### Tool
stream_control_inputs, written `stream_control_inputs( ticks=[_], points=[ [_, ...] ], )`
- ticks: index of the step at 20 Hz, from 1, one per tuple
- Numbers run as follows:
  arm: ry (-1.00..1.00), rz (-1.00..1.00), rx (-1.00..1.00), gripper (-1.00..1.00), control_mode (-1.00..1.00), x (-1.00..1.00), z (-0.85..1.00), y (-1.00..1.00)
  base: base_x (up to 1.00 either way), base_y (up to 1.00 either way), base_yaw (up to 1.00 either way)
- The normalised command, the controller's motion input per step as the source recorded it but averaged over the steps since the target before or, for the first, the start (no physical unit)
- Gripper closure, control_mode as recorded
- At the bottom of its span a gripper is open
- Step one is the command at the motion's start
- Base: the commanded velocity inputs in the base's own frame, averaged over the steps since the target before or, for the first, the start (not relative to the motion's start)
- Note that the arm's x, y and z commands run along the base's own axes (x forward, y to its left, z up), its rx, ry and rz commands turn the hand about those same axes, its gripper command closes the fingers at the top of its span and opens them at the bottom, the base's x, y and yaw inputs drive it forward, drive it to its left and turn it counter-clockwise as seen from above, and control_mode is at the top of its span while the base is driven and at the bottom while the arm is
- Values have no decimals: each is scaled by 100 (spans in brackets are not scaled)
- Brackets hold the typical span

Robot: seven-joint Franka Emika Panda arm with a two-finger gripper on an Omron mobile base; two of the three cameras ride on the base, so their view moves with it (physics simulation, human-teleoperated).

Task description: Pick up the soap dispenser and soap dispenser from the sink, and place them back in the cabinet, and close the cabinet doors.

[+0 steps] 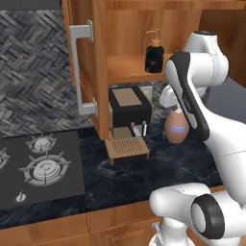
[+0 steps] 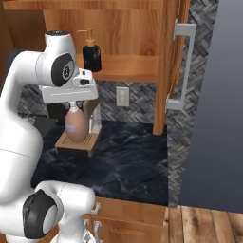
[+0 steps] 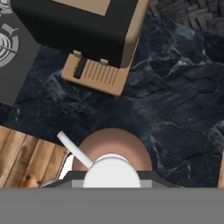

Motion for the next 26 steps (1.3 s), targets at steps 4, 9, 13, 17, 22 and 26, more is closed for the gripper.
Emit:
stream_control_inputs(
  ticks=[4,9,13,17,22,26],
  points=[
    [0,0,0,100,100,0,0,0,19,-56,0],
    [0,0,0,100,100,0,0,0,21,-16,0],
    [0,0,0,100,100,0,0,0,26,2,0],
    [0,0,0,100,100,0,0,0,31,14,0],
    [0,0,0,100,100,0,0,0,28,1,0],
    [0,0,0,100,100,0,0,0,20,1,0]
  ],
)
